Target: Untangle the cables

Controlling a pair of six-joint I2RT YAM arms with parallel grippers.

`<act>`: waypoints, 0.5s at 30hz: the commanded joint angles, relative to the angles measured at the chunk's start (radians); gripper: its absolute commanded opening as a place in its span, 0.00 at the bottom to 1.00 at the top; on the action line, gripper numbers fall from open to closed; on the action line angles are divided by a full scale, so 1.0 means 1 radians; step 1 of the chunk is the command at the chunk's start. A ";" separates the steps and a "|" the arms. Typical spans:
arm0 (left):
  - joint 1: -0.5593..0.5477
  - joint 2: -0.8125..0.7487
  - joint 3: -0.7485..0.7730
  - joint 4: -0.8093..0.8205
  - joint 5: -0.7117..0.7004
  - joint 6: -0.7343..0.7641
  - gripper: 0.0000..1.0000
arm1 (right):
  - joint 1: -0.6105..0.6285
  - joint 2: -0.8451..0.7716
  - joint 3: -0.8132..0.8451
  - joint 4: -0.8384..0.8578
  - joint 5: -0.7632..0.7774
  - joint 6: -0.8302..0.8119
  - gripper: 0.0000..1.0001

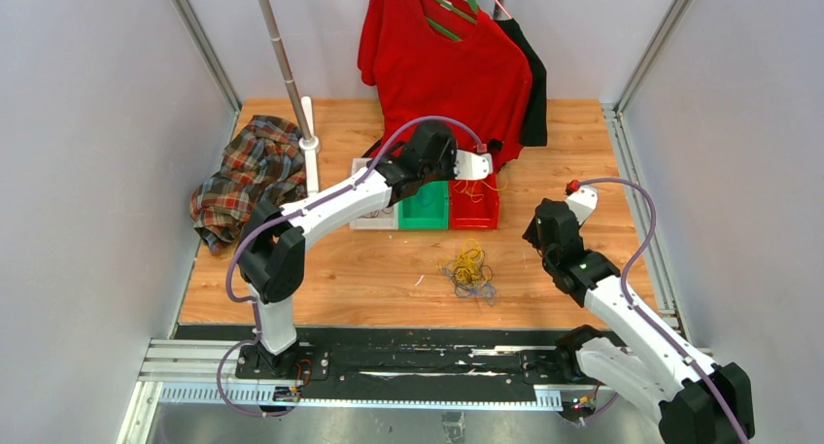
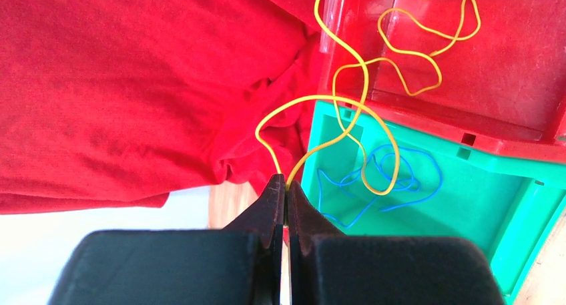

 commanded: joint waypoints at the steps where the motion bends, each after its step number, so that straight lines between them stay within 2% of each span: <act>1: 0.025 -0.028 -0.008 -0.011 -0.009 -0.023 0.00 | -0.017 0.004 -0.006 0.026 -0.008 -0.006 0.47; 5: 0.028 -0.069 -0.075 0.026 -0.007 -0.029 0.00 | -0.018 0.020 0.002 0.030 -0.017 -0.002 0.46; 12: 0.027 -0.067 -0.054 0.016 -0.004 -0.042 0.00 | -0.018 0.013 0.004 0.028 -0.023 -0.002 0.45; 15: 0.014 -0.066 -0.063 0.024 0.006 -0.005 0.00 | -0.018 0.015 0.006 0.027 -0.025 -0.004 0.45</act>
